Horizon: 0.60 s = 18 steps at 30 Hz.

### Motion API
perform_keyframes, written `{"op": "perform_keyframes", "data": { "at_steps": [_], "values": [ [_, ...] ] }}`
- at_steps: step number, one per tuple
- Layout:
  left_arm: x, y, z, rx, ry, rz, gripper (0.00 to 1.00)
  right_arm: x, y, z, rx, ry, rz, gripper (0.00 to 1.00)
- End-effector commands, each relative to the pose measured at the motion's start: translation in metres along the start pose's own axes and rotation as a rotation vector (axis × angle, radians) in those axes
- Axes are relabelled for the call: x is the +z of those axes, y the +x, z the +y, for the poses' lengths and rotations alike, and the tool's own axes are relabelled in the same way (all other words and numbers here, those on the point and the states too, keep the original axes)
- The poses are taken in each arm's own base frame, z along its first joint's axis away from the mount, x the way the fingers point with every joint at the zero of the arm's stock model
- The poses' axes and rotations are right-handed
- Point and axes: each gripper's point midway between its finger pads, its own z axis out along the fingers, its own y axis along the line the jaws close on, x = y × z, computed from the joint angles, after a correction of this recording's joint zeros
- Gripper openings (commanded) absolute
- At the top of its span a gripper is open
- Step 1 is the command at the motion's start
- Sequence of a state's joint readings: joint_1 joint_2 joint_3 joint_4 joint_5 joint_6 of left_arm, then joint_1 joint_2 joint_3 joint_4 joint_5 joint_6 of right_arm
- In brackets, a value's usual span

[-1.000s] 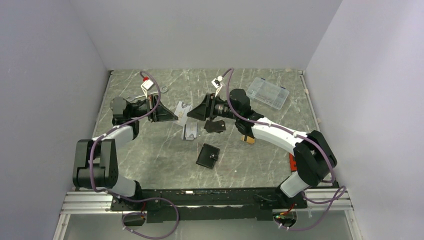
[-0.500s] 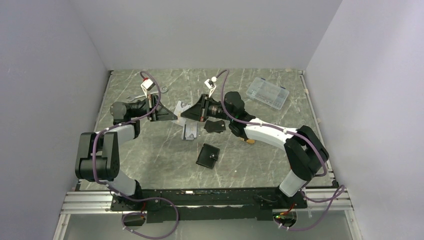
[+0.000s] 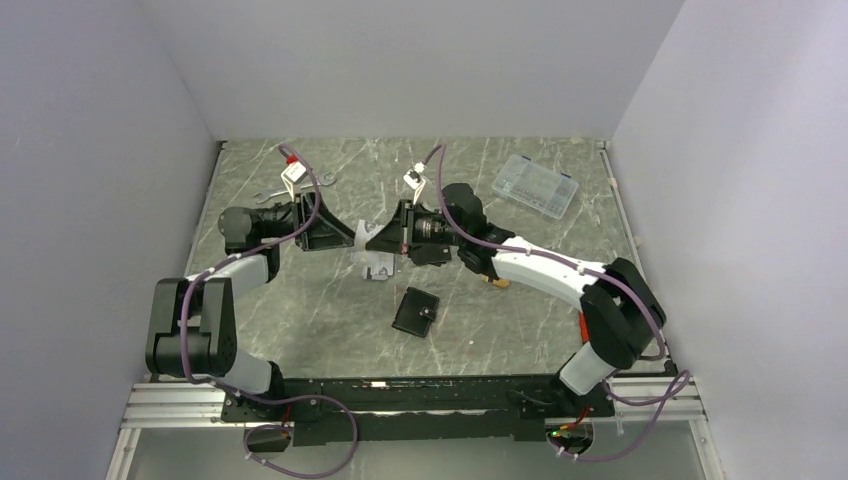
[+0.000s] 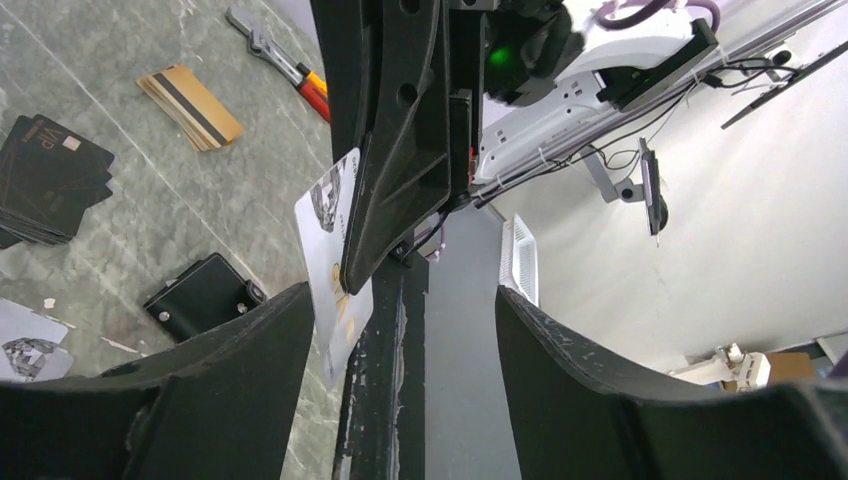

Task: Put the credit cards into the card holder
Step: Pick up the credit card from the center of the board.

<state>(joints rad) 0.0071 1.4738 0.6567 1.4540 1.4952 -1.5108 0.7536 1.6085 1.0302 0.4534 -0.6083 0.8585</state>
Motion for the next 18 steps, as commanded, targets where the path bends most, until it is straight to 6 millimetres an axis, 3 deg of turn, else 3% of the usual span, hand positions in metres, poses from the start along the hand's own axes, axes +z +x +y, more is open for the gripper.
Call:
{"op": "perform_keyframes", "data": {
  "at_steps": [1,6,8,10,12,13,18],
  "values": [
    [-0.002,-0.004,-0.004,0.13,0.002,0.034,0.74,-0.047,0.051,-0.049,0.051,0.346,0.23,0.0],
    [-0.005,0.002,0.015,0.103,-0.03,0.025,0.81,-0.083,0.112,-0.083,0.258,0.574,0.388,0.0],
    [-0.004,-0.001,0.031,0.148,-0.166,0.017,0.83,-0.087,0.128,-0.087,0.283,0.619,0.42,0.0],
    [0.006,0.017,0.037,0.327,-0.269,0.17,0.85,-0.091,0.141,-0.094,0.292,0.67,0.458,0.0],
    [0.006,0.016,0.04,0.315,-0.322,0.174,0.9,-0.092,0.149,-0.1,0.288,0.719,0.491,0.0],
    [0.005,0.017,0.039,0.343,-0.336,0.181,0.97,-0.092,0.153,-0.103,0.283,0.741,0.509,0.0],
    [0.008,0.035,0.037,0.484,-0.429,0.245,0.99,-0.098,0.161,-0.114,0.275,0.828,0.538,0.0]
  ]
}}
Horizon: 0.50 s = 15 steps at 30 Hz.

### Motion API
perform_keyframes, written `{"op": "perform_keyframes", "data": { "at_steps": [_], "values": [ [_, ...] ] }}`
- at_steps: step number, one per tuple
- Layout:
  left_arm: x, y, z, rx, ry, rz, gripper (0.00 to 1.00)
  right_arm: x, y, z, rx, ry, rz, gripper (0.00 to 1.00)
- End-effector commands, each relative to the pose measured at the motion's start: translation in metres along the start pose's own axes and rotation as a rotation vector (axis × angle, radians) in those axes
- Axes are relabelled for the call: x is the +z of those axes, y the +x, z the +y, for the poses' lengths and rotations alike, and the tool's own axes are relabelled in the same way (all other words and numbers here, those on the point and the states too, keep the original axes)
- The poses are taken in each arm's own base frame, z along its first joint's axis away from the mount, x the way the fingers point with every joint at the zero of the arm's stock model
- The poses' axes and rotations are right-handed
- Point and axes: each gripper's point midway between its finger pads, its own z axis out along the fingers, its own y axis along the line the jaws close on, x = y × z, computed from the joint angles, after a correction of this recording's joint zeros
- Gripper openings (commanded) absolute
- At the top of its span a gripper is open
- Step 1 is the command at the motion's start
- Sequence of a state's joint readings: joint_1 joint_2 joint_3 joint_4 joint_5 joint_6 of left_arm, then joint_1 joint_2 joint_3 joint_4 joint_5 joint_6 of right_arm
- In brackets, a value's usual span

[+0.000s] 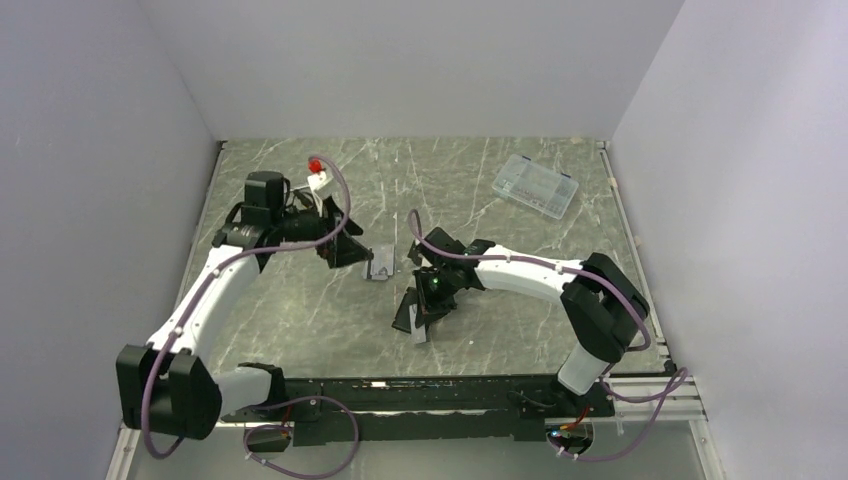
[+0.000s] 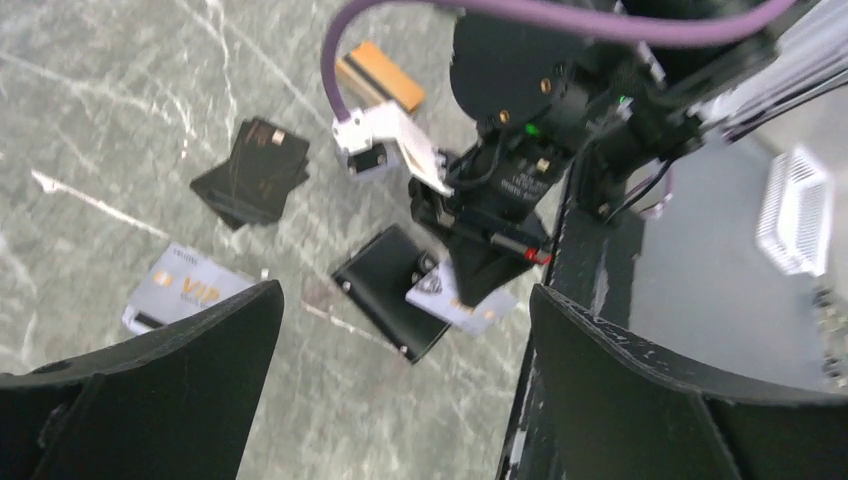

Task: Put the credit cards into the card holder
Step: Pick up the credit card from the center of the board.

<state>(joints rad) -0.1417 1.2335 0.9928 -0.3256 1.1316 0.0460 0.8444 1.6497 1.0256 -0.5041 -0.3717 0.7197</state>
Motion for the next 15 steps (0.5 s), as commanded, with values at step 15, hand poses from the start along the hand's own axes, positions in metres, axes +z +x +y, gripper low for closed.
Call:
{"op": "perform_keyframes", "data": {
  "at_steps": [15],
  "values": [
    [0.04,0.121,-0.025,0.473,-0.102,0.419,0.99,-0.021,0.002,-0.04,0.125,0.053,-0.063,0.0]
  ]
}}
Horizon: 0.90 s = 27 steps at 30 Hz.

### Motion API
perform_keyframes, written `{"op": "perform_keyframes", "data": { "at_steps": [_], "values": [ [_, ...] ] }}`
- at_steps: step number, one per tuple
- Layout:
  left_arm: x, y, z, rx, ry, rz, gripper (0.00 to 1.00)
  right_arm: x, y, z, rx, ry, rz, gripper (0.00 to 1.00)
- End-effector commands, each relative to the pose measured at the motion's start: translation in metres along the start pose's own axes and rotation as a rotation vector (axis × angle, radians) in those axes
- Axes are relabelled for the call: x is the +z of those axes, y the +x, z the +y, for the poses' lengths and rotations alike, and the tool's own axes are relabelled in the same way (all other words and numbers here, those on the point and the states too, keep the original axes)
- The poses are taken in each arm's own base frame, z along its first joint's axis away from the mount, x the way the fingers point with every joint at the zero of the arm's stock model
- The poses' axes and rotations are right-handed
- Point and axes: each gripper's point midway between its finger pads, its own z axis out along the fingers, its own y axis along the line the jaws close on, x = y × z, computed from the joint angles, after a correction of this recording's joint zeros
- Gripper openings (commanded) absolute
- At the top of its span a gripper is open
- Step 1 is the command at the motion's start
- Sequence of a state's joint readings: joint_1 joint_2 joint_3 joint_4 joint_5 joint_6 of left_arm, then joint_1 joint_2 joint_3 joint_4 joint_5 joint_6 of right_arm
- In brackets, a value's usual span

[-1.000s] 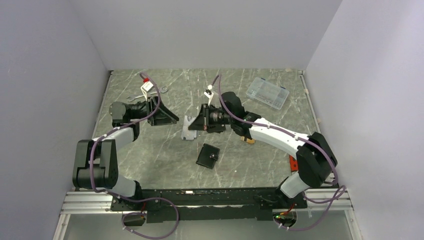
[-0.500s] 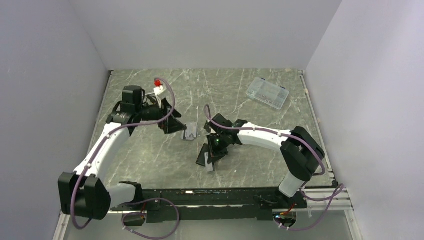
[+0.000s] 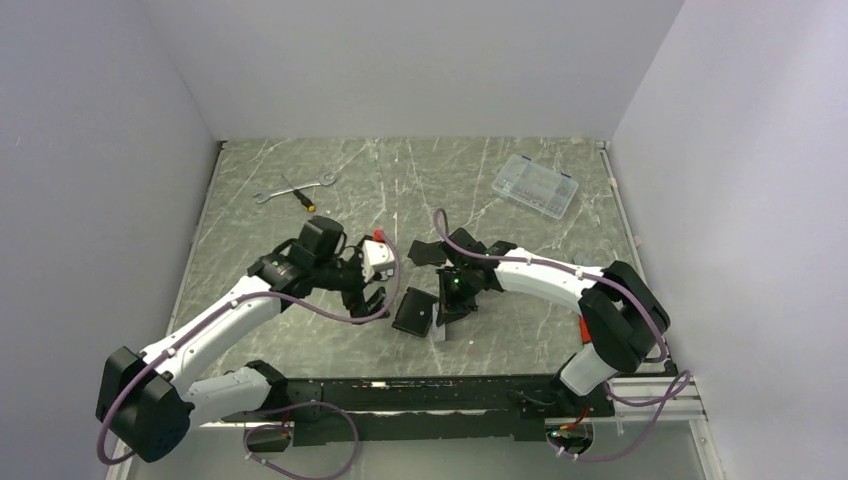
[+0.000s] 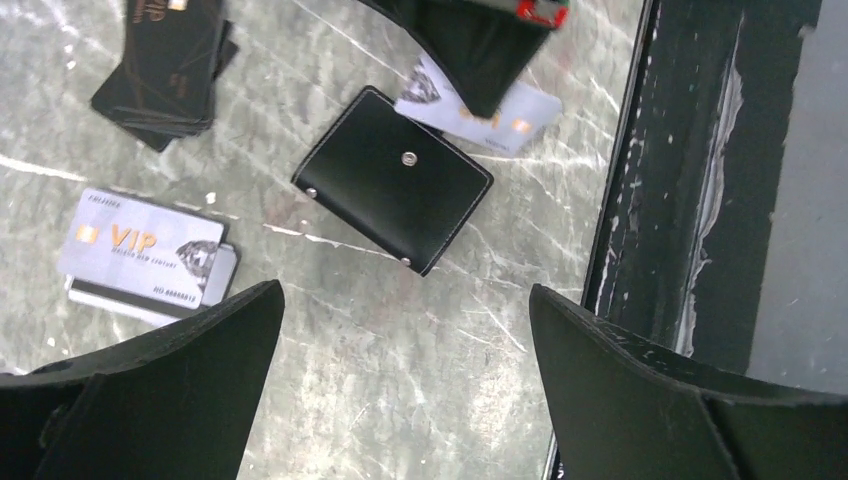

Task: Put the credit cards into the card holder
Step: Pick up the credit card from the center of the board, then open the card holder at the center of the board.

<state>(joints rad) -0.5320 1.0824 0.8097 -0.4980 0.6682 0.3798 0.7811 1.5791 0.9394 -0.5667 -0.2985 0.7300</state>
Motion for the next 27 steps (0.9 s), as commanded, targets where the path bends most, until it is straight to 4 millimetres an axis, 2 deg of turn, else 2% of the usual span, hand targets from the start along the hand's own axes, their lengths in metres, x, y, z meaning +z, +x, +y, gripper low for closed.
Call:
{"op": "perform_keyframes", "data": {
  "at_steps": [1,5,8,12,15,17,23,27],
  "values": [
    [0.019,0.013,0.0,0.175,-0.03,0.104,0.94,-0.009,-0.004,0.001,0.043,-0.067,-0.035,0.0],
    [0.042,0.023,-0.01,0.298,-0.011,0.19,0.75,-0.006,-0.005,-0.003,0.064,-0.089,-0.036,0.0],
    [0.057,0.029,-0.015,0.376,-0.005,0.241,0.74,-0.002,-0.006,-0.006,0.078,-0.102,-0.034,0.0],
    [0.074,0.025,-0.021,0.421,-0.009,0.27,0.75,0.002,-0.004,-0.015,0.12,-0.127,-0.035,0.0],
    [0.087,0.022,-0.025,0.421,-0.017,0.28,0.64,0.005,0.002,-0.028,0.167,-0.152,-0.043,0.0],
    [0.093,0.018,-0.028,0.402,0.004,0.27,0.69,0.008,0.007,-0.036,0.194,-0.165,-0.048,0.0],
    [0.116,0.022,-0.032,0.371,-0.001,0.319,0.92,0.016,0.011,-0.046,0.24,-0.235,-0.06,0.0],
    [0.128,0.013,-0.031,0.364,-0.04,0.311,0.91,0.02,0.014,-0.05,0.252,-0.272,-0.058,0.0]
  ]
}}
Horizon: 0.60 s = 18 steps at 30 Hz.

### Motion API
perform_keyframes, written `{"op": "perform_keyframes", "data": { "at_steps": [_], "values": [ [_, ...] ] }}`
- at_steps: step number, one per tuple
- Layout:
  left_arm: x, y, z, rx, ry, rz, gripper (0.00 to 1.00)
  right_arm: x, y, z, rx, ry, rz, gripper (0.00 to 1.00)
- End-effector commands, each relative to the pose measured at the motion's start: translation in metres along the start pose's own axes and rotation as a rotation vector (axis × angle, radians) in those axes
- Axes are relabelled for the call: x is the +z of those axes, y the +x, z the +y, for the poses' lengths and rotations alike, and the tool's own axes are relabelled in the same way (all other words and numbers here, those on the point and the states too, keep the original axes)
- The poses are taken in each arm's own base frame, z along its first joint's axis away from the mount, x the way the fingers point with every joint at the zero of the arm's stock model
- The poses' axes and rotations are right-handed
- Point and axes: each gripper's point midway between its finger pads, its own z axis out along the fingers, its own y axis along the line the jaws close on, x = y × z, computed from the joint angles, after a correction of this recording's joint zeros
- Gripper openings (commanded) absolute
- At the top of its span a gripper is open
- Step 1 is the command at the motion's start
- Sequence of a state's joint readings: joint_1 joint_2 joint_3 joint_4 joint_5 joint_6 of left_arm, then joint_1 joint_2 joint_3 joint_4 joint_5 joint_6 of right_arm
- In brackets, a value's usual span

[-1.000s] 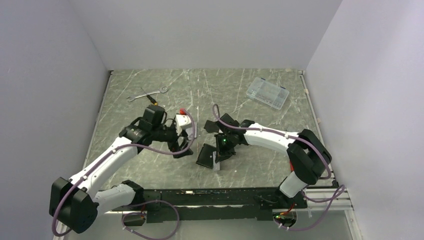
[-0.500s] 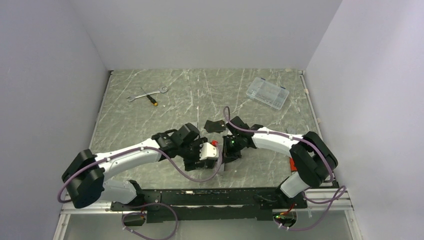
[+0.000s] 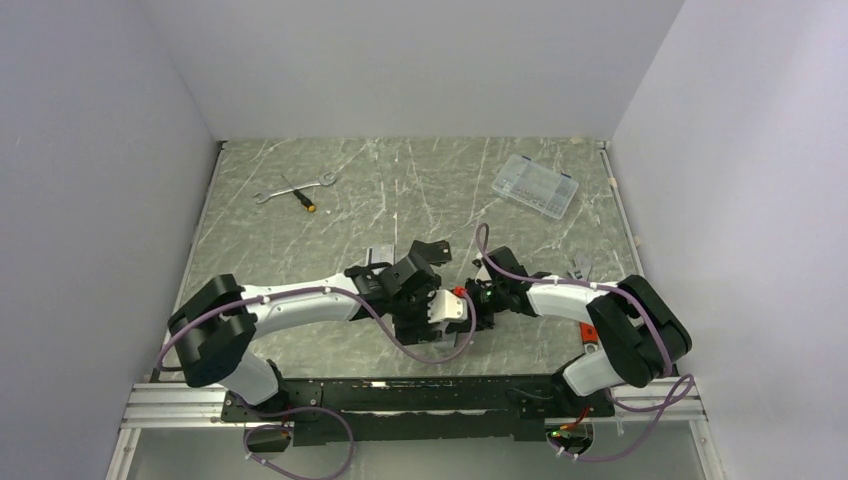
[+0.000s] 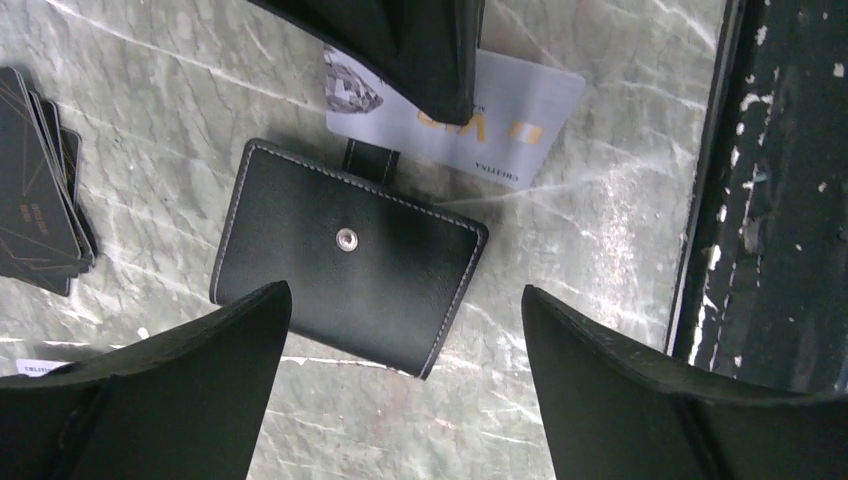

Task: Put the credit cards into the card holder
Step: Open the card holder at the center of the board.

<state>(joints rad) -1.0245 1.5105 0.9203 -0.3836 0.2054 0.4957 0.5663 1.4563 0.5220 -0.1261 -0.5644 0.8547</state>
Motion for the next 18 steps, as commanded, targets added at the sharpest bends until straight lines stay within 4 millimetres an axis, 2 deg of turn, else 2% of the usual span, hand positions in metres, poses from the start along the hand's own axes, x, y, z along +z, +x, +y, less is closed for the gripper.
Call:
{"op": "perform_keyframes", "data": {
  "at_steps": [1,7,13,18],
  "values": [
    [0.006,-0.028,0.016,-0.027,-0.084,-0.031,0.92,0.006,-0.002,-0.014,0.011,-0.008,-0.03,0.0],
    [0.03,-0.025,0.024,-0.03,-0.149,0.033,0.95,0.007,-0.002,-0.024,0.036,-0.042,-0.04,0.0],
    [0.048,-0.024,0.021,-0.017,-0.129,0.083,0.99,0.006,-0.002,-0.032,0.061,-0.045,-0.053,0.0],
    [0.045,-0.022,0.038,0.0,-0.217,0.116,0.99,0.008,0.0,-0.039,0.073,-0.029,-0.055,0.0]
  ]
}}
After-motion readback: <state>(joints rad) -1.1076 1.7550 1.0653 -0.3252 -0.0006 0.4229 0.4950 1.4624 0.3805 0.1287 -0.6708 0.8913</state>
